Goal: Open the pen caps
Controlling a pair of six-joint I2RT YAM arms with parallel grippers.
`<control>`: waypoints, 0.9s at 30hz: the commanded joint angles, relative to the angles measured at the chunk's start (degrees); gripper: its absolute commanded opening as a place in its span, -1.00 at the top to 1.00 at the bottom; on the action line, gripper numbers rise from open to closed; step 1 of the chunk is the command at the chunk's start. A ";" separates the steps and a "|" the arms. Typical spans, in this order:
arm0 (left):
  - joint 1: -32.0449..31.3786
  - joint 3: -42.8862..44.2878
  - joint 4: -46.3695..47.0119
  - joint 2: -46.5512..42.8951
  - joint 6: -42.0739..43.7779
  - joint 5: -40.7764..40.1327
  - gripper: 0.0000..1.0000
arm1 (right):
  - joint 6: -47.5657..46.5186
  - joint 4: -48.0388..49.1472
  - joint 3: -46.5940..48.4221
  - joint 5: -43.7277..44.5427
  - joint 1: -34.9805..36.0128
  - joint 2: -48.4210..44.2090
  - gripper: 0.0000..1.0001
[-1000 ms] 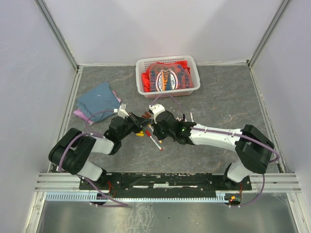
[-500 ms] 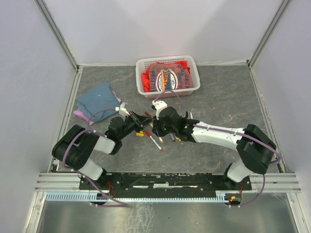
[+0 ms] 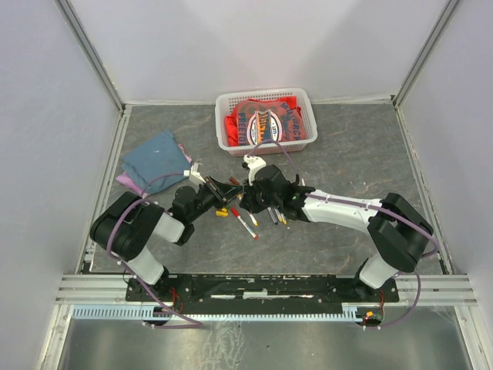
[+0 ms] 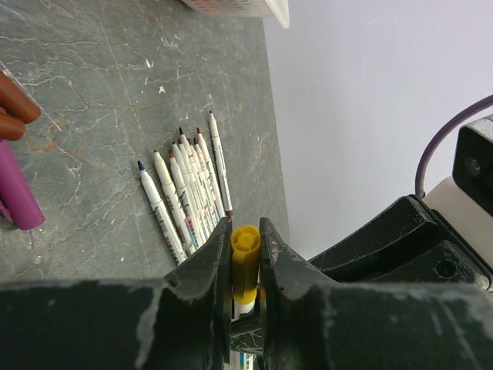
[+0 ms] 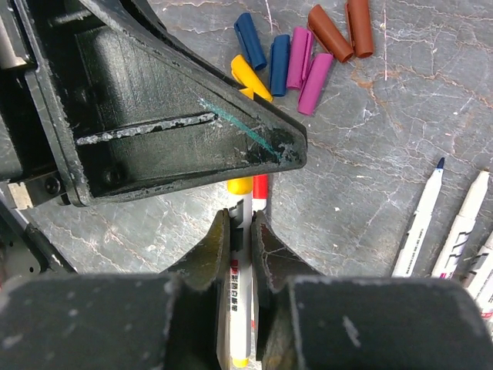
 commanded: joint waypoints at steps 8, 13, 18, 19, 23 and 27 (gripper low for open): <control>-1.31 4.42 -14.71 -6.35 1.90 -14.43 0.94 | -6.05 -4.73 1.55 13.12 1.34 3.17 0.98; -2.75 9.91 -23.01 -8.05 4.64 -20.59 0.94 | -6.63 -4.47 0.82 17.52 3.22 4.40 0.98; -3.20 13.92 -23.94 -5.85 4.78 -21.78 0.94 | -7.01 -3.77 -0.69 20.23 3.96 3.44 0.98; -3.19 14.23 -23.56 -5.34 4.64 -21.61 0.94 | -7.00 -3.71 -0.93 20.35 3.96 3.18 0.98; -3.21 14.38 -22.46 -4.56 4.79 -21.47 0.94 | -6.44 -2.44 -2.68 19.74 3.97 1.81 0.98; -2.53 13.54 -16.92 -3.64 5.25 -18.84 0.94 | -4.59 1.34 -5.75 14.45 3.03 -0.17 0.98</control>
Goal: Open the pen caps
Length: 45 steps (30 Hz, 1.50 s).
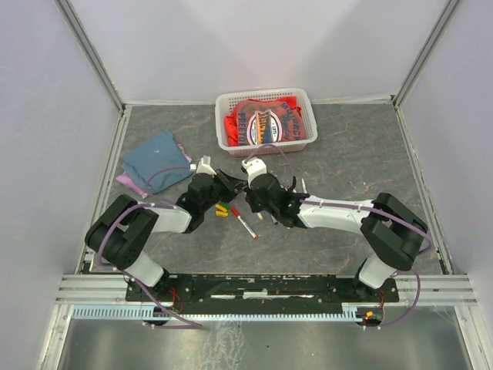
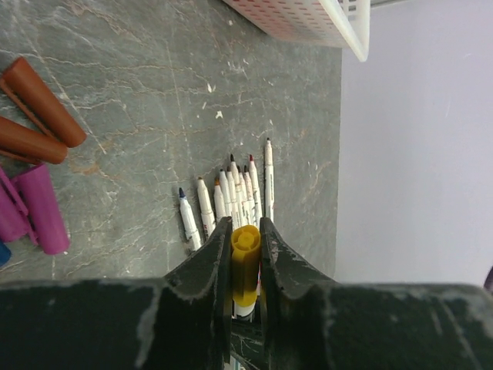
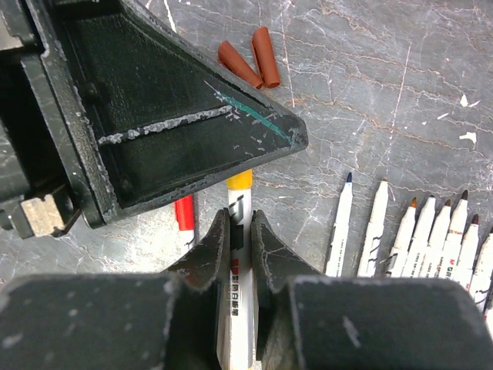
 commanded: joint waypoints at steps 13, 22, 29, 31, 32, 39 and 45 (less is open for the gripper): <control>5.52 0.68 30.58 7.79 -2.31 6.72 0.94 | 8.12 10.02 -12.25 -21.09 -6.17 -7.95 0.98; 5.07 0.44 5.54 -0.51 6.95 -0.22 0.94 | 5.50 -0.11 -7.49 -12.20 -6.12 -5.68 0.98; 4.74 -1.75 -10.51 -8.62 11.62 -8.75 0.94 | 5.28 -2.58 -4.38 -7.26 -5.58 -1.48 0.97; 4.74 -2.29 -12.15 -9.23 12.17 -9.39 0.94 | 4.98 -3.39 -3.44 -6.18 -5.33 -0.45 0.96; 4.81 -2.35 -12.78 -9.29 12.35 -9.46 0.94 | 4.91 -3.63 -3.03 -5.70 -5.20 0.08 0.95; 4.78 -2.87 -14.02 -8.30 11.90 -9.36 0.89 | 4.58 -4.91 -1.52 -2.64 -4.84 2.74 0.86; 4.79 -2.81 -14.15 -7.38 11.80 -9.15 0.73 | 4.18 -5.92 -0.52 -0.43 -4.54 4.35 0.74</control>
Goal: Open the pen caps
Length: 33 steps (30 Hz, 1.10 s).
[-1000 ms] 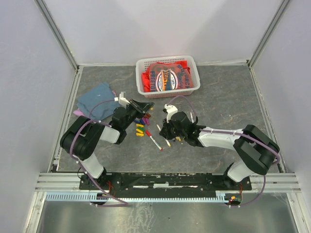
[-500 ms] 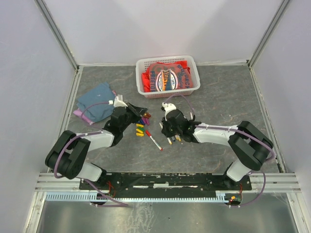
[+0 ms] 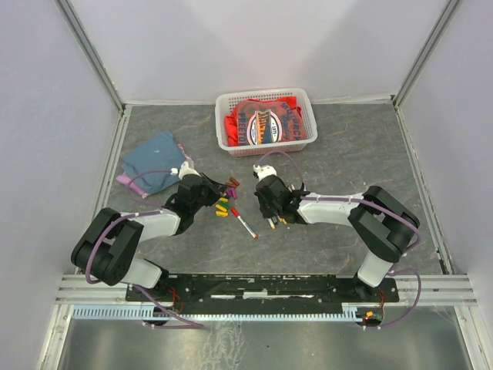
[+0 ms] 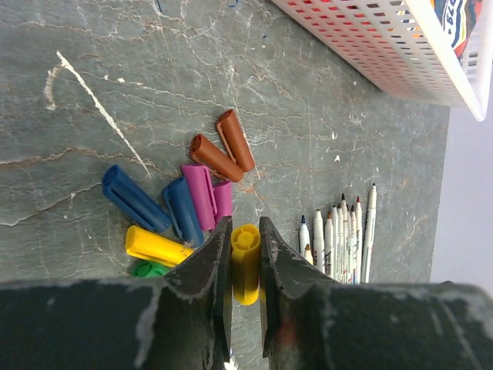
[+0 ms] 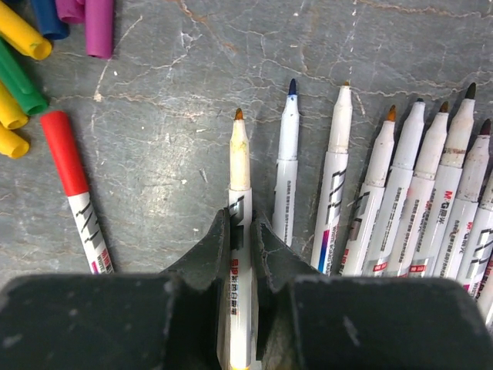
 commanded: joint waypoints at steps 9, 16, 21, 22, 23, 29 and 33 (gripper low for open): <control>-0.15 0.42 0.43 1.67 2.74 -0.65 0.49 | -1.82 -1.59 3.94 5.33 0.89 2.32 0.56; -0.10 0.03 0.39 1.78 2.68 -0.61 0.30 | -2.24 -2.36 4.18 6.46 1.56 2.08 0.37; -0.05 -0.18 0.39 1.58 2.51 -0.61 0.27 | -2.92 -2.73 3.99 7.59 2.38 0.69 0.30; -0.05 -0.19 0.39 1.49 2.55 -0.67 0.27 | -3.10 -2.83 3.94 7.78 2.56 0.25 0.30; -0.07 -0.29 0.38 1.37 2.48 -0.69 0.26 | -3.20 -2.91 3.86 7.95 2.77 -0.28 0.29; -0.11 -0.63 0.30 0.29 2.28 -0.78 0.26 | -4.07 -3.77 3.49 9.47 4.37 -3.16 0.26; -0.11 -0.96 0.30 -0.73 1.97 -0.93 0.26 | -4.57 -4.14 3.07 9.78 6.30 -5.96 0.23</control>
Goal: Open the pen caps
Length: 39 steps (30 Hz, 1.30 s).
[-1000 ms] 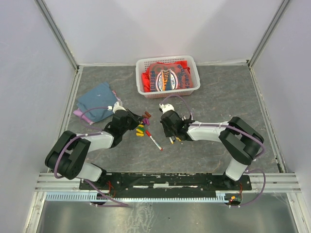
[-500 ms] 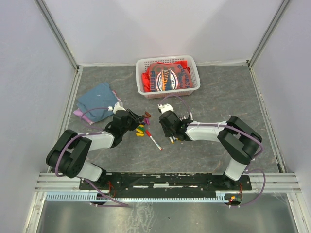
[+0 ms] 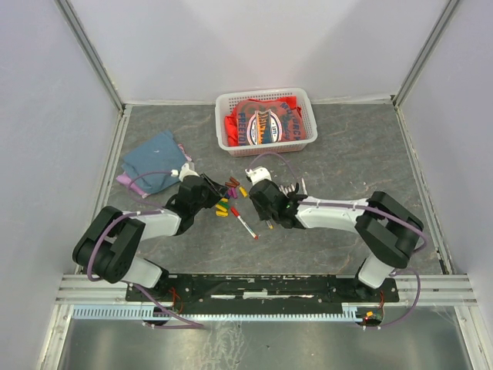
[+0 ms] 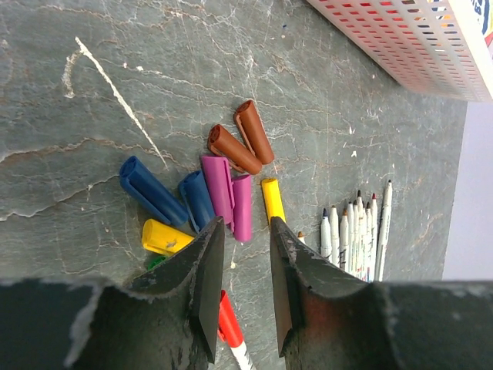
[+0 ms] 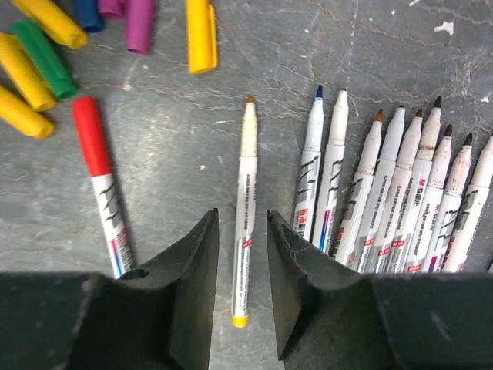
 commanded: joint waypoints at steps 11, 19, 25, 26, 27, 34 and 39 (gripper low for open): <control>-0.17 -1.72 0.89 -5.93 0.74 -0.15 0.23 | -1.84 1.01 1.33 -3.82 6.82 -3.50 0.17; -0.08 -2.57 0.76 -8.11 0.51 -0.14 0.03 | -1.98 1.01 3.01 -4.47 8.86 0.58 0.16; -0.04 -2.93 0.67 -8.75 0.53 -0.18 -0.01 | -1.95 1.04 3.57 -4.73 9.06 3.31 0.16; -0.12 -2.98 0.68 -8.80 0.63 -0.18 -0.01 | -1.90 0.99 3.69 -4.78 9.06 3.65 0.16; -0.13 -3.00 0.65 -8.76 0.56 -0.19 -0.02 | -1.88 0.93 3.87 -4.74 9.06 3.98 0.16; -0.08 -3.14 0.50 -9.14 0.56 -0.06 -0.03 | -0.49 -0.58 3.74 -4.83 9.16 5.06 0.33; -0.08 -3.35 0.33 -9.62 0.63 0.28 -0.05 | 0.81 -1.63 2.98 -4.82 9.16 5.20 0.87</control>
